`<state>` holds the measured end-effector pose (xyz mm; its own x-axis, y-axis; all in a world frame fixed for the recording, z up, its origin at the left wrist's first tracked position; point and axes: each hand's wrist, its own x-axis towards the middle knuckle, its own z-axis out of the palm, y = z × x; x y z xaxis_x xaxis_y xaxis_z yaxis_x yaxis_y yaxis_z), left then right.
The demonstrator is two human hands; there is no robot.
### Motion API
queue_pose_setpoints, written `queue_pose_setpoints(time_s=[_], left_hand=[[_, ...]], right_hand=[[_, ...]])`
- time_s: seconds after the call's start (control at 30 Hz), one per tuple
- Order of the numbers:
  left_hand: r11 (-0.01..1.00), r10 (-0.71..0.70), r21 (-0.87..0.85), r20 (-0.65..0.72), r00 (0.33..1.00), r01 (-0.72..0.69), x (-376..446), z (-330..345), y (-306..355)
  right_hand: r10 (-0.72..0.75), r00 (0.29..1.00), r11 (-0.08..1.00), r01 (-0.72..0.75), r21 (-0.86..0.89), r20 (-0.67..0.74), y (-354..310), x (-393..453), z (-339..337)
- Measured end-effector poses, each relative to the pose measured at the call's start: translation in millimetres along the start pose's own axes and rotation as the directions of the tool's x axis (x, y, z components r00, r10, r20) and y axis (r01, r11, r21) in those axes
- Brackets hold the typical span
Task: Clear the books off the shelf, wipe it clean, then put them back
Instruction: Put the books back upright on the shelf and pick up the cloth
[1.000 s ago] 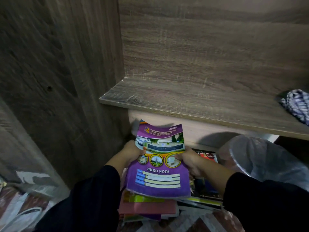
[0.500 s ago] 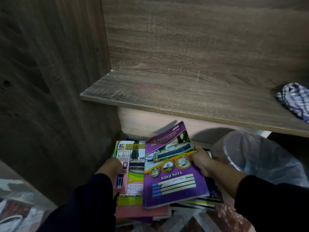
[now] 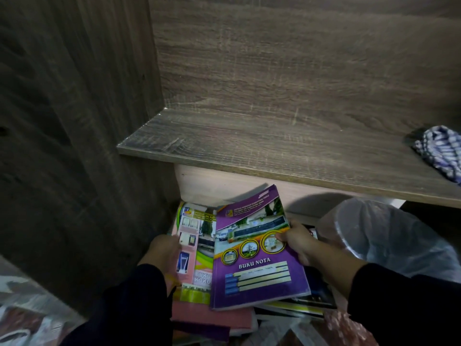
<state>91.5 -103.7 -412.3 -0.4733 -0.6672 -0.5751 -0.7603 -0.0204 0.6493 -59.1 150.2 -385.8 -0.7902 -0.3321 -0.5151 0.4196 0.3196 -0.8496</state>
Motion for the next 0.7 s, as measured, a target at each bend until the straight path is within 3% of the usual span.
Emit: queue_pose_setpoints(time_s=[0.03, 0.13, 0.2, 0.3, 0.47, 0.57, 0.67, 0.7], left_hand=[[0.974, 0.108, 0.202, -0.017, 0.994, -0.102, -0.2, -0.3, 3.1], [0.95, 0.22, 0.249, -0.107, 0.97, -0.188, 0.7, 1.2, 16.3], [0.892, 0.362, 0.353, -0.182, 0.914, -0.282, -5.0, -4.3, 24.2], [0.966, 0.222, -0.066, -0.295, 0.93, -0.251, -2.9, -22.7, 38.3], [0.976, 0.217, 0.094, -0.366, 0.905, -0.196, -1.4, -59.6, 54.0], [0.981, 0.187, 0.036, -0.401, 0.897, -0.188, -9.0, -73.7, 65.0], [0.944, 0.261, 0.286, -0.345, 0.902, -0.163, -15.8, -75.1, 73.3], [0.961, 0.215, 0.242, -0.353, 0.91, -0.134, -19.9, -70.7, 76.5]], right_hand=[[-0.007, 1.0, 1.0, 0.007, 0.007, -0.005, -1.5, -0.9, -0.3], [-0.022, 0.998, 1.0, 0.023, 0.015, -0.062, -3.9, -1.2, -8.3], [-0.03, 0.994, 0.999, 0.034, 0.037, -0.102, -6.8, -5.2, -14.0], [-0.034, 0.986, 0.997, 0.045, 0.062, -0.162, -11.0, -11.9, -27.1], [-0.026, 0.976, 0.995, 0.046, 0.088, -0.218, -15.1, -29.2, -50.5], [-0.055, 0.972, 0.995, 0.072, 0.065, -0.227, -12.4, -37.3, -52.2], [-0.096, 0.972, 0.991, 0.113, 0.066, -0.217, -8.8, -45.1, -45.7], [-0.095, 0.975, 0.99, 0.114, 0.083, -0.201, -7.7, -46.9, -43.8]])
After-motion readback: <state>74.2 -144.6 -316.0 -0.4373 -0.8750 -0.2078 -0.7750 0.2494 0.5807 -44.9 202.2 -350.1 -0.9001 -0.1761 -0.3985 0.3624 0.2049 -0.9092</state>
